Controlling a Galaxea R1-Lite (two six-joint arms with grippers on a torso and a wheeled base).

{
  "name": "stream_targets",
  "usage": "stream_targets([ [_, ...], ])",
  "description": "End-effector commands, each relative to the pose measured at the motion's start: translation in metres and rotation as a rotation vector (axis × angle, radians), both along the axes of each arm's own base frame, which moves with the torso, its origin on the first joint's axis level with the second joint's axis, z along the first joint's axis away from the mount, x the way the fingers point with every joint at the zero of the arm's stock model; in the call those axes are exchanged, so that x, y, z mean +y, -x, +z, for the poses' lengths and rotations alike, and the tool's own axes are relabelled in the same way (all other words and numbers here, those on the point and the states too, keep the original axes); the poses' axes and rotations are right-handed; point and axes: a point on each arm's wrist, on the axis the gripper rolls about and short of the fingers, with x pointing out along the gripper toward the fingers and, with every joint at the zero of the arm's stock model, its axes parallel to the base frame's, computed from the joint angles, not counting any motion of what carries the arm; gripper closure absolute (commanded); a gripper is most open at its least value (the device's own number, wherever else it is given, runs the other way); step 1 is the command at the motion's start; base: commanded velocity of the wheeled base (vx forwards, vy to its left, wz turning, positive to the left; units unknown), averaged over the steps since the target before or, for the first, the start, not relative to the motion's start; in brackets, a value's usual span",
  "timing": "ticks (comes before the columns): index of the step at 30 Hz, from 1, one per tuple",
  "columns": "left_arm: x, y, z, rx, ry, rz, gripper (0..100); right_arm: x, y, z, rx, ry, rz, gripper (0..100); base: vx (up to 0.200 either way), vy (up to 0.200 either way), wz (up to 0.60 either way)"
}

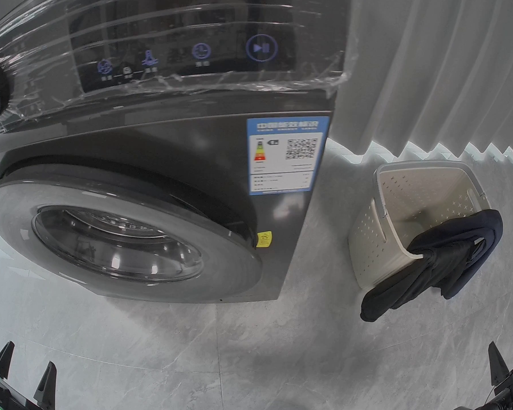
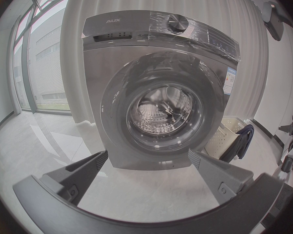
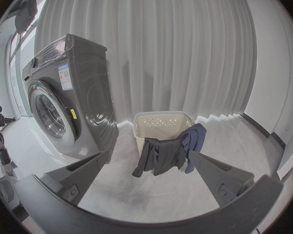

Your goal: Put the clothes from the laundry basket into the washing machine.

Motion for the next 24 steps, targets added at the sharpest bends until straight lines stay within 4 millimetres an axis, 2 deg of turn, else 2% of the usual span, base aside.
stream_targets([
  [1,0.0000,0.0000,-0.0048,0.001,0.000,0.001,0,0.0000,-0.0001,-0.0052,0.000,0.000,0.001,0,0.000,0.000,0.00],
  [10,0.0000,0.0000,-0.0048,0.001,0.000,0.001,0,0.0000,-0.0001,-0.0053,0.002,0.000,0.001,0,-0.178,0.000,0.00],
  [17,0.0000,0.0000,-0.0048,0.001,0.000,0.001,0,0.0000,-0.0001,-0.0053,0.002,0.000,0.001,0,0.000,0.000,0.00],
  [24,0.0000,0.0000,-0.0048,0.001,0.000,0.001,0,0.0000,-0.0001,-0.0053,0.002,0.000,0.001,0,0.000,0.200,0.00],
])
